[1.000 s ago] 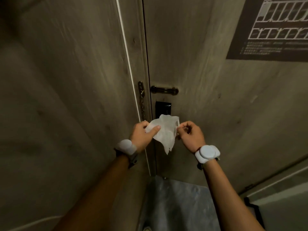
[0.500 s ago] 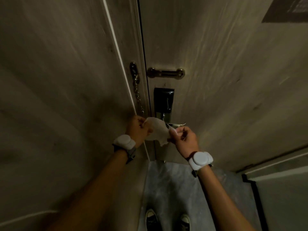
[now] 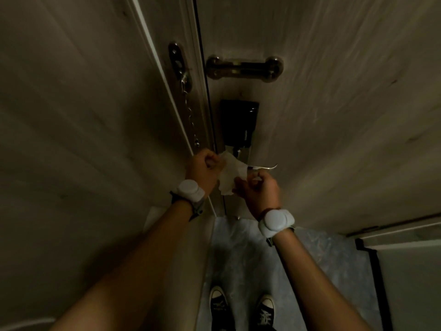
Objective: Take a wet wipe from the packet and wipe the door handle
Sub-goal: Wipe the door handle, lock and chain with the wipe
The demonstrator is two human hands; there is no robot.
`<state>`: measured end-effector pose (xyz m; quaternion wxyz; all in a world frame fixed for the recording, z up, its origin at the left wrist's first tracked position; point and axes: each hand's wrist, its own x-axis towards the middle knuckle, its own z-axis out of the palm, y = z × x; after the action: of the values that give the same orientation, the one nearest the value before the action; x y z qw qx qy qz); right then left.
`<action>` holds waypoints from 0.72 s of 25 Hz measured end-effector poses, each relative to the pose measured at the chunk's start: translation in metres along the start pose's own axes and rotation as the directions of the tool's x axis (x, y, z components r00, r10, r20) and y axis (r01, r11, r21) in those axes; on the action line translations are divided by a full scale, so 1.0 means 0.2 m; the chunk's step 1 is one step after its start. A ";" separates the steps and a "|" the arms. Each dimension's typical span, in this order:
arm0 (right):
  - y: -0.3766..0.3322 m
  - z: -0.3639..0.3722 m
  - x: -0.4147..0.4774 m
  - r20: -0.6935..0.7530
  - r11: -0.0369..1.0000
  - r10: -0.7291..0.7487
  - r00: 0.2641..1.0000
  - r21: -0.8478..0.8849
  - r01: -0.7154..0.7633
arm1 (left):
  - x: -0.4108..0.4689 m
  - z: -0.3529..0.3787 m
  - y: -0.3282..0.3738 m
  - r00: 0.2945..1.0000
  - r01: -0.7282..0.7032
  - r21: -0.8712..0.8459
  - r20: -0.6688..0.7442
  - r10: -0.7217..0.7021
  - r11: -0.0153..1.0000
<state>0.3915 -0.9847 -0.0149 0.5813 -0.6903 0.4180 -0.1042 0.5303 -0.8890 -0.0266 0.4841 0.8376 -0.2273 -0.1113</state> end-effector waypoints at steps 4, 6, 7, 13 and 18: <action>0.03 0.06 0.07 -0.024 0.997 -0.073 0.997 0.026 0.074 | 0.07 0.08 -0.02 0.994 -0.108 -0.050 0.003 0.109 0.993; 0.04 0.08 0.12 -0.048 0.996 -0.082 0.995 0.023 0.083 | 0.11 0.12 -0.03 0.990 -0.140 -0.088 0.008 0.141 0.986; 0.04 0.09 0.14 -0.060 0.997 -0.082 0.995 0.005 0.083 | 0.13 0.14 -0.04 0.991 -0.128 -0.106 0.019 0.131 0.986; 0.04 0.12 0.19 -0.260 0.985 -0.155 0.953 -0.117 0.128 | 0.18 0.18 -0.07 0.993 -0.112 -0.107 0.020 0.115 0.988; 0.04 0.15 0.22 -0.298 0.991 -0.134 0.945 -0.054 0.123 | 0.17 0.20 -0.08 0.988 -0.154 -0.117 0.008 0.156 0.981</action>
<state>0.4348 -0.9939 -0.0473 0.4906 -0.7023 0.4574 -0.2384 0.5481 -0.9285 -0.0589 0.5372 0.7869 -0.2889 -0.0936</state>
